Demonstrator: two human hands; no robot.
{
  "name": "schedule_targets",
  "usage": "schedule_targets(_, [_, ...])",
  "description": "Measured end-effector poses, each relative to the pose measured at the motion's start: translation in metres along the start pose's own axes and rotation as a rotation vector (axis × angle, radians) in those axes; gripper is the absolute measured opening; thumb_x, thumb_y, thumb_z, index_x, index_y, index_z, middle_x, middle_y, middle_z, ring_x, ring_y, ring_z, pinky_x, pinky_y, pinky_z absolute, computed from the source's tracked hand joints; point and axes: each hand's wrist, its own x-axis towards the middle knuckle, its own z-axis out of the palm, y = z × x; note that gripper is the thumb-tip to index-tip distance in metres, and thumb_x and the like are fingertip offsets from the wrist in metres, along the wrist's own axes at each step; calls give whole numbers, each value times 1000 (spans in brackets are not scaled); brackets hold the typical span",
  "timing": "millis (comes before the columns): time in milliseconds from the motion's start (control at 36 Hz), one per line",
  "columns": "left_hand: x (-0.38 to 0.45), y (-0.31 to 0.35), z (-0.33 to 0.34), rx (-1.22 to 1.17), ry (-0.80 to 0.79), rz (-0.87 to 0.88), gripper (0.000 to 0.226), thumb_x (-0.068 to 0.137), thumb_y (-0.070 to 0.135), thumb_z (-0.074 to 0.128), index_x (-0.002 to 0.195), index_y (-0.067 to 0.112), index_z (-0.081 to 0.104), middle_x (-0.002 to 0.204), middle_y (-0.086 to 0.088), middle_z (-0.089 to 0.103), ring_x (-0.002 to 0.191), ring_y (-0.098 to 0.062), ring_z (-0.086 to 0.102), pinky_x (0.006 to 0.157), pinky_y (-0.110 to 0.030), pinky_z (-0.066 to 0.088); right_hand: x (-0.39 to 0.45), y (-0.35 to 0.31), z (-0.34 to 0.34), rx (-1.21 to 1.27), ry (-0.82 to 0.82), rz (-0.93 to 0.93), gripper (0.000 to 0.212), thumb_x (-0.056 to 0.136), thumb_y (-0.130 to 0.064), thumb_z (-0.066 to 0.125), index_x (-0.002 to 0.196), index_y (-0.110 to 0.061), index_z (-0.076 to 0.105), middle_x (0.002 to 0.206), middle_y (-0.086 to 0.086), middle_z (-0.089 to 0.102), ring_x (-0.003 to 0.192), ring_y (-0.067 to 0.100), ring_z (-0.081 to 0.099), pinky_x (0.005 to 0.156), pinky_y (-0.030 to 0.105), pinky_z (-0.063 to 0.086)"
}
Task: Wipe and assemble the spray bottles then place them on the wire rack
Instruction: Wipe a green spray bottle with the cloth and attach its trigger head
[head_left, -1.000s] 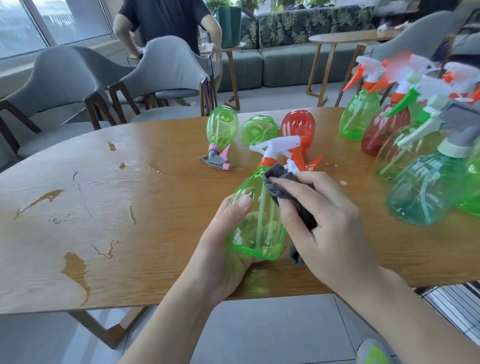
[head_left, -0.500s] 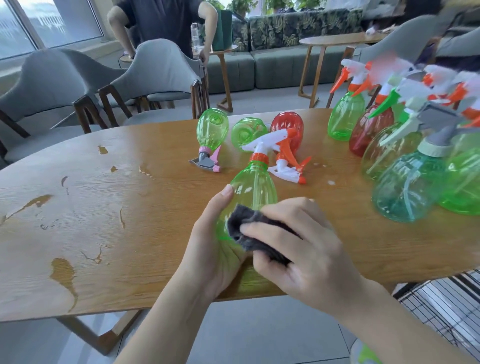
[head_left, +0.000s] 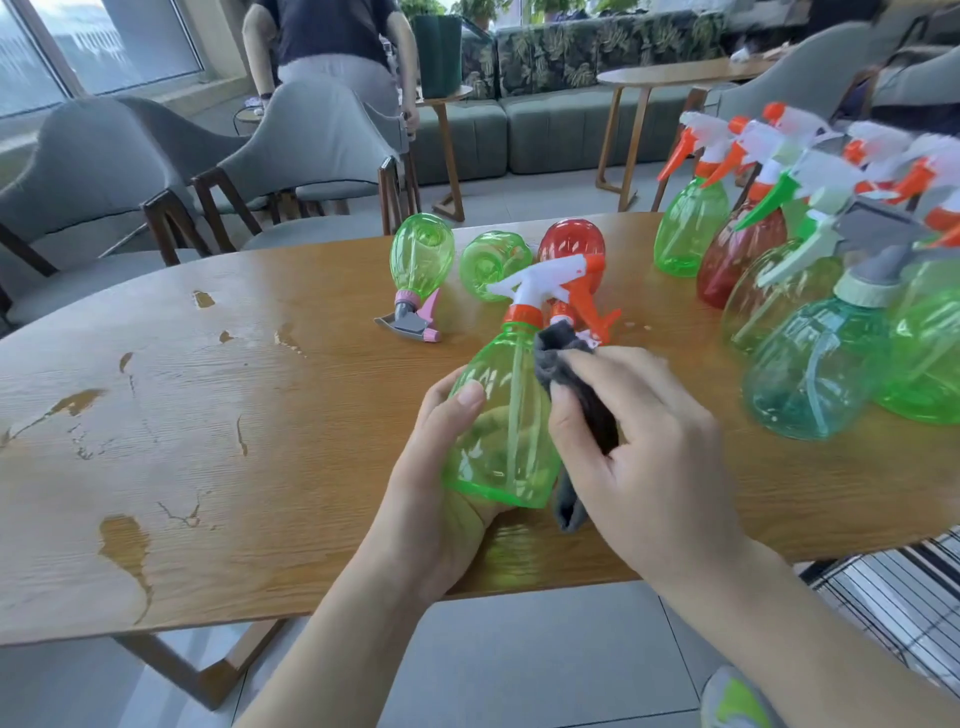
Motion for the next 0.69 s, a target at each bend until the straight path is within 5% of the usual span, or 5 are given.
schedule_targets(83, [-1,3,0,-18,-36,-28,72,93,44,67,152,9,45,152,-32,46,131,-52,50,108,-75,34,-2,-1,1,55,12,-55,26,100,-14,58,116,-2,75,109,10,70,103,17,65,94,19,50])
schedule_targets(278, [-1,4,-2,-60,-115,-33,42,97,38,53,121,9,72,111,-15,71,93,-28,70,77,-41,58,-2,0,-1,163,23,-74,23,100,-9,62,117,-3,74,114,11,70,109,22,66,98,32,52])
schedule_targets(389, [-1,4,-2,-176,-74,-47,47,98,43,50,121,5,67,110,-18,65,103,-31,64,91,-41,52,-12,-10,3,186,4,-276,19,96,-12,65,107,-7,80,107,14,70,95,29,65,84,43,54])
schedule_targets(500, [0,5,-4,-247,-139,-76,50,99,46,46,100,6,77,93,-12,69,86,-25,70,82,-33,59,-18,-12,7,163,-43,-435,17,90,-12,70,103,-10,82,107,10,70,96,26,56,78,44,52])
schedule_targets(694, [1,6,-12,-165,-94,-78,49,98,42,45,108,8,78,105,-15,72,93,-27,71,80,-38,58,-5,-4,4,198,21,-274,23,101,-18,62,121,-14,73,114,8,62,101,28,58,96,35,47])
